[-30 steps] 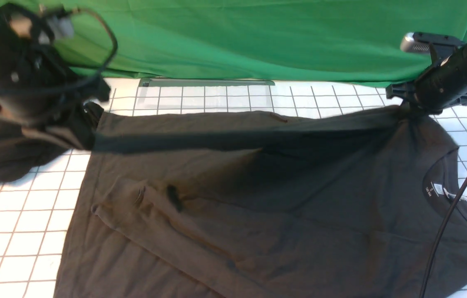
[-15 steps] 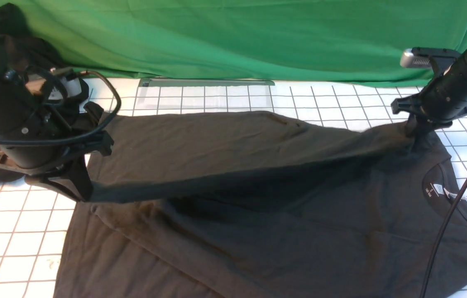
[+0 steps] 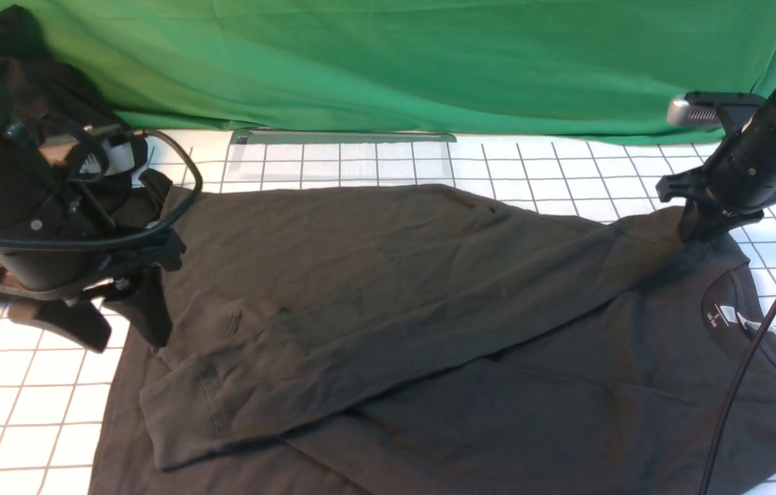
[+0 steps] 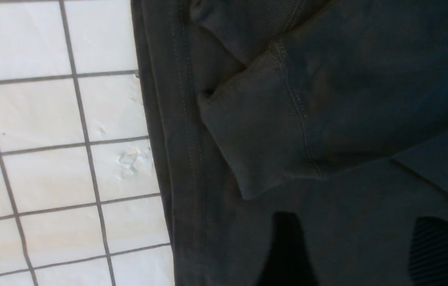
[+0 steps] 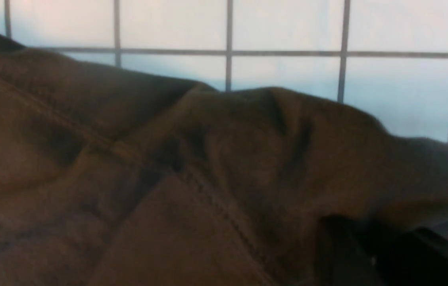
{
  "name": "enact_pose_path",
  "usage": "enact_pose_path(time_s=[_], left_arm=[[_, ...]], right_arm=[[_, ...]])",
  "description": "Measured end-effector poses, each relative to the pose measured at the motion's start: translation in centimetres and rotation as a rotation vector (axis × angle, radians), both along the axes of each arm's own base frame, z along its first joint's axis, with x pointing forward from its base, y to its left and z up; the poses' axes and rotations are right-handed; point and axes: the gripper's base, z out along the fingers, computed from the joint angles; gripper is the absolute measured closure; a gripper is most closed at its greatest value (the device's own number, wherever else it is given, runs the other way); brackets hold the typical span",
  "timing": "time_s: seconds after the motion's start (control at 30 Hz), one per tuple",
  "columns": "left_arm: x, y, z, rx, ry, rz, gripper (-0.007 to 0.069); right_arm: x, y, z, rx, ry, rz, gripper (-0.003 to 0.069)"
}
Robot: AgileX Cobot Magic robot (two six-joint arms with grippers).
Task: Fold a long-sleeved shirt over a white checkered tablecloth.
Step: 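Grasp the near edge of the shirt at its hem and shoulder corners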
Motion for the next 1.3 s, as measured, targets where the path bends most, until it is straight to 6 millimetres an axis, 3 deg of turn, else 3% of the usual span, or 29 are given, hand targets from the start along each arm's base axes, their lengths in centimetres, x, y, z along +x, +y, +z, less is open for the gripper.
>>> enact_pose_path(time_s=[0.03,0.13,0.37,0.5,0.73,0.83,0.93,1.07,1.2,1.3], left_arm=[[0.0,0.0,0.0,0.000,0.000,0.000,0.0113],[0.0,0.0,0.0,0.002,0.000,0.000,0.0050],[0.7,0.3,0.1,0.033,-0.078,0.000,0.0083],[1.7,0.3,-0.4,0.034,-0.136,0.003,0.0152],[3.2,-1.2,-4.5,0.005,-0.015,-0.081,0.0270],[3.2,-2.5,-5.0,0.032,-0.021,-0.148,0.0356],[3.2,-3.9,-5.0,0.053,-0.054,-0.204,0.0476],[3.1,-4.8,-4.9,0.055,-0.079,-0.233,0.0603],[3.4,-4.9,-4.9,0.056,-0.117,-0.230,0.0626],[3.6,-4.9,-4.8,0.057,-0.132,-0.228,0.0629]], right_arm=[[0.0,0.0,0.0,-0.001,0.005,0.001,0.0468],[-0.2,-0.1,0.1,-0.008,0.022,0.006,0.0441],[-0.4,-0.7,1.5,-0.076,0.035,0.025,0.0430],[-0.7,-0.8,2.6,-0.089,0.031,0.027,0.0424],[-1.1,-0.9,3.9,-0.096,0.017,0.030,0.0457],[-1.3,-0.7,5.3,-0.079,-0.034,0.025,0.0514],[-1.2,-0.1,6.1,-0.010,-0.084,0.042,0.0522],[-0.7,1.7,5.6,0.111,-0.119,0.165,0.0419],[0.1,4.6,4.4,0.116,-0.175,0.278,0.0267],[0.7,7.0,3.1,0.096,-0.222,0.363,0.0214]])
